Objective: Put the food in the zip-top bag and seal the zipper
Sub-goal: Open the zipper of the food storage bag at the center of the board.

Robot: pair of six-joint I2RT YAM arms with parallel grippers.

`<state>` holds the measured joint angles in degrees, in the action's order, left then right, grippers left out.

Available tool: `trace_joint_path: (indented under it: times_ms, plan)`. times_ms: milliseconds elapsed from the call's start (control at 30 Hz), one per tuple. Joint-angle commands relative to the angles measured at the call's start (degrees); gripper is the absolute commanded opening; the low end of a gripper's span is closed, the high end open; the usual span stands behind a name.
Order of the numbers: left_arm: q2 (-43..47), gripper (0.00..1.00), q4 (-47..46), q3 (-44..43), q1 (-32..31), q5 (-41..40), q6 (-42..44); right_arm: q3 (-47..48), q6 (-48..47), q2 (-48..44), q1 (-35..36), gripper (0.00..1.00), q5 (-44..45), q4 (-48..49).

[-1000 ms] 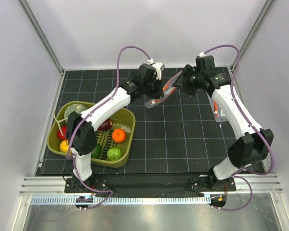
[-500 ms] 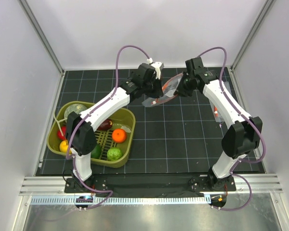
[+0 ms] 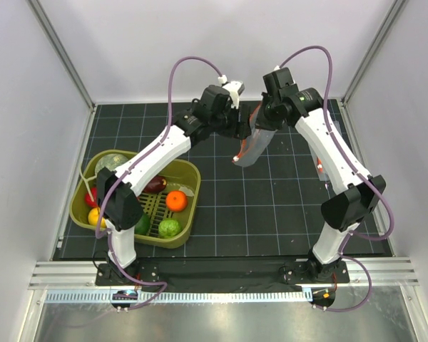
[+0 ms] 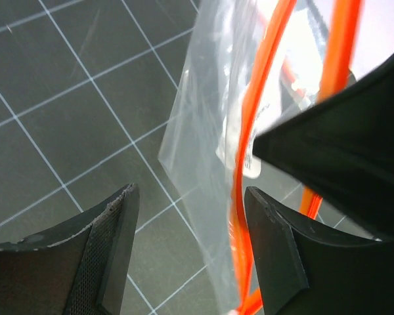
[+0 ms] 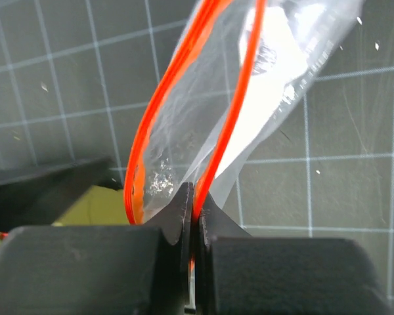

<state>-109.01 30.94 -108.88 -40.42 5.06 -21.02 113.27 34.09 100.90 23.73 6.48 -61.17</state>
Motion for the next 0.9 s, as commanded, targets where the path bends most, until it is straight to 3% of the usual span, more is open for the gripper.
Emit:
trace_joint_path:
  times_ms: [0, 67, 133, 367, 600, 867]
  plan:
    - [1.61, 0.69, -0.35, -3.79, 0.08, -0.84, -0.16, 2.39, -2.36, -0.09, 0.62, 0.01, 2.22, -2.82]
    - [0.91, 0.63, -0.26, -4.58, 0.26, -0.4, -0.6, 2.22, -2.53, -0.44, 1.15, 0.01, 1.78, -2.82]
    - [0.47, 0.38, -0.35, -4.67, 0.43, 0.65, -0.69, 1.87, -2.53, -0.71, 1.41, 0.01, 1.52, -2.73]
    - [0.9, 0.0, -0.62, -2.31, 0.43, 0.66, -0.78, 3.18, -3.85, 0.34, 1.5, 0.01, 3.6, -4.91]
    - [1.78, 0.0, -1.84, 0.33, 2.37, 4.77, -6.14, 19.95, -7.89, 8.86, 0.71, 0.01, 17.49, -18.46]
    - [1.69, 0.0, -4.3, 7.62, 2.37, 8.92, -11.33, 15.67, -8.77, 12.03, 0.8, 0.01, 12.69, -18.98]
